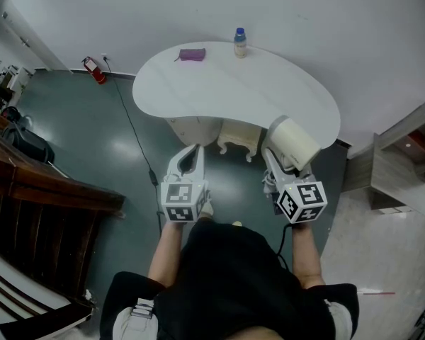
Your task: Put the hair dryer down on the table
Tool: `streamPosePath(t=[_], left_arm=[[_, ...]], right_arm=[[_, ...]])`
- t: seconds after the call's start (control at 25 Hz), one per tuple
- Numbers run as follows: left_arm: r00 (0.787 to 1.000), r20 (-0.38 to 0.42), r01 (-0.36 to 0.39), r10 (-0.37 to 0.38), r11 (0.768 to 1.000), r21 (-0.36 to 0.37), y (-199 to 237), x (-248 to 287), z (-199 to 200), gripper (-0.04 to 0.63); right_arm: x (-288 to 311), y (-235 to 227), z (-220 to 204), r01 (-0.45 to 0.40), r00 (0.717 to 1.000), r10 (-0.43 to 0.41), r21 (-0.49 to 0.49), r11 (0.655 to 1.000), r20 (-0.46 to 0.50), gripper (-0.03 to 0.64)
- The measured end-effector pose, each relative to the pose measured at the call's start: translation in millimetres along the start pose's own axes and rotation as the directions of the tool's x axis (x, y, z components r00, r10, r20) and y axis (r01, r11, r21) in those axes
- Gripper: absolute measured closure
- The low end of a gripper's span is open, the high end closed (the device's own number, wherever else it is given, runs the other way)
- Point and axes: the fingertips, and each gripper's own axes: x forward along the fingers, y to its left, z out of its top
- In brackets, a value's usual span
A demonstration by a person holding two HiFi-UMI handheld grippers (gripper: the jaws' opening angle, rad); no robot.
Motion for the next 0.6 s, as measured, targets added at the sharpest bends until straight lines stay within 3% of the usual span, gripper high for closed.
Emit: streamPosePath(t=[0.6], left_arm=[[0.999,-0.009,0.054,-0.054,0.999,-0.008,71,111,28,0.591]], right_arm=[[123,-19,23,0.013,1.0,-0.013,0.003,1.0,-0.02,0.405]])
